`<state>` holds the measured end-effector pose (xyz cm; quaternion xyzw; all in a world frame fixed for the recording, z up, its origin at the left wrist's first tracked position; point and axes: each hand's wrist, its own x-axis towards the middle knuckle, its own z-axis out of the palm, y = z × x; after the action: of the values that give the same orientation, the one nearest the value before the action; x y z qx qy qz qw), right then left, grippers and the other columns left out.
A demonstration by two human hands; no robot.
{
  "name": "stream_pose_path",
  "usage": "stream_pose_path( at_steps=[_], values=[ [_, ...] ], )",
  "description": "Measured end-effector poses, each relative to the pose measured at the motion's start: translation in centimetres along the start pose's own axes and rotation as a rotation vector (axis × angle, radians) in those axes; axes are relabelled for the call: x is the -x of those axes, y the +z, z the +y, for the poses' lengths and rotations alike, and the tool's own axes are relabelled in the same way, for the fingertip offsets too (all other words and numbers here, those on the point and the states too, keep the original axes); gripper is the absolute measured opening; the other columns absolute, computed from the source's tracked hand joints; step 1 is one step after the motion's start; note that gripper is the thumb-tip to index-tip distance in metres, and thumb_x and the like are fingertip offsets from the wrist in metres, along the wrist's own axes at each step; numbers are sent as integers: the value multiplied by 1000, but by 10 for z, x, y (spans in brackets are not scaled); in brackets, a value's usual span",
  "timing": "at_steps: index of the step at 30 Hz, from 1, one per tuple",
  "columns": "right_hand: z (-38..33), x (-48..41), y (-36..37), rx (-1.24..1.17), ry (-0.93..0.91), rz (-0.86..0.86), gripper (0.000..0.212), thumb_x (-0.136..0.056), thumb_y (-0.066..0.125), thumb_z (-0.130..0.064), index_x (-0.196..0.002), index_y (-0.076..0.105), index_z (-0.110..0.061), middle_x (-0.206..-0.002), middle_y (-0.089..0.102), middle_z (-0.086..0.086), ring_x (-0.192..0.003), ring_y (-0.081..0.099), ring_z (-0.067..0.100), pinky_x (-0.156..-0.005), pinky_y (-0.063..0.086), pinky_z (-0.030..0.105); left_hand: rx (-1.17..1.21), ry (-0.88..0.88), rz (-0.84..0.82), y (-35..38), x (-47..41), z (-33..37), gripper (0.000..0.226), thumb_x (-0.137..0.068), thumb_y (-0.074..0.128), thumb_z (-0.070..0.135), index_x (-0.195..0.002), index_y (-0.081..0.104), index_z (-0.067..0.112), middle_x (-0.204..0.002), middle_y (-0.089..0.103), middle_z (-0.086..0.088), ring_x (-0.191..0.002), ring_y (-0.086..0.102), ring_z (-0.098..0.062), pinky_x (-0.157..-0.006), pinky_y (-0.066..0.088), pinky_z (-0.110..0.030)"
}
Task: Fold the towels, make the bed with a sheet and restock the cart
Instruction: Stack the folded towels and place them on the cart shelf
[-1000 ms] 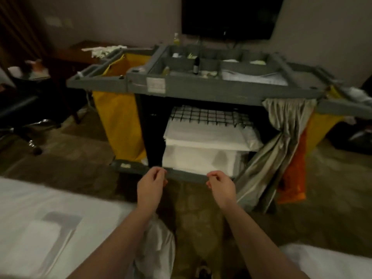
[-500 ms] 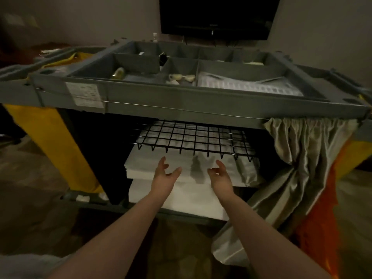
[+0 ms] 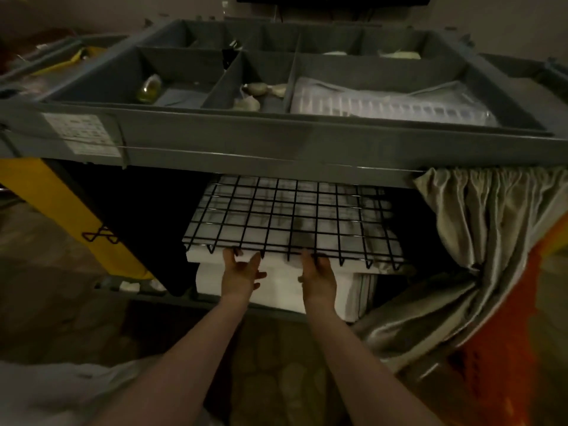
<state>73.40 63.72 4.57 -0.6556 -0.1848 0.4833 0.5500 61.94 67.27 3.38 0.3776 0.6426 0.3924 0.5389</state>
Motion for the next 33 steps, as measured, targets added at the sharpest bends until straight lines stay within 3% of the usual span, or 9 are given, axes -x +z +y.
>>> stream_pose_path(
  at_steps=[2,4,9,14,17,19,22,27,33],
  values=[
    [16,29,-1,-52,38,120,31,-95,55,-30,-113,61,-7,-100,60,4,-95,54,18,-72,43,16,109,-2,25,-11,33,-14,15,-96,51,19,-99,37,25,-101,60,-10,-80,64,-18,-70,51,-30],
    [24,57,-4,-19,37,207,24,-93,57,-30,-93,63,-6,-84,61,4,-82,54,18,-68,43,22,211,-44,16,-26,62,-25,20,-96,52,17,-93,42,34,-99,60,-9,-85,62,-21,-75,51,-35],
    [43,118,-13,49,70,288,24,-93,58,-25,-71,53,-18,-70,53,-1,-64,46,10,-68,40,29,307,-120,-15,-62,105,-51,15,-92,54,4,-90,49,18,-87,54,-11,-73,61,-23,-64,51,-28],
    [57,148,-13,99,11,273,22,-94,55,-29,-105,55,-10,-89,58,2,-81,55,18,-66,43,27,222,-162,-80,-86,132,-61,26,-92,56,9,-105,50,30,-95,60,-8,-80,62,-22,-53,49,-21],
    [59,172,0,141,3,257,57,-96,53,-27,-146,27,-17,-112,53,1,-101,53,19,-78,41,29,136,-116,-14,-110,144,-58,30,-93,54,9,-118,49,25,-92,60,-5,-77,62,-18,-58,48,-22],
    [58,189,15,151,7,197,65,-97,52,-22,-151,16,-18,-120,51,0,-108,51,18,-84,42,30,58,-62,76,-135,153,-53,24,-94,51,8,-115,53,20,-87,60,-2,-74,60,-17,-59,48,-20],
    [60,215,48,261,-17,43,57,-97,51,-18,-148,26,-19,-118,52,-2,-108,51,15,-87,41,27,-48,8,202,-184,168,-42,16,-95,50,10,-104,61,17,-81,61,3,-74,59,-14,-65,47,-23],
    [70,263,122,507,-199,-338,19,-98,48,-20,-114,56,-22,-97,61,1,-77,52,11,-62,39,17,-267,120,464,-285,210,-27,17,-95,49,11,-90,60,23,-78,60,11,-71,54,0,-59,37,-4],
    [112,360,214,823,-356,-755,17,-99,46,-28,-109,59,-25,-97,55,-13,-88,52,4,-68,38,8,-130,-10,811,-415,283,-63,24,-91,48,5,-85,60,24,-69,62,5,-70,60,-8,-56,38,-9]
  ],
)
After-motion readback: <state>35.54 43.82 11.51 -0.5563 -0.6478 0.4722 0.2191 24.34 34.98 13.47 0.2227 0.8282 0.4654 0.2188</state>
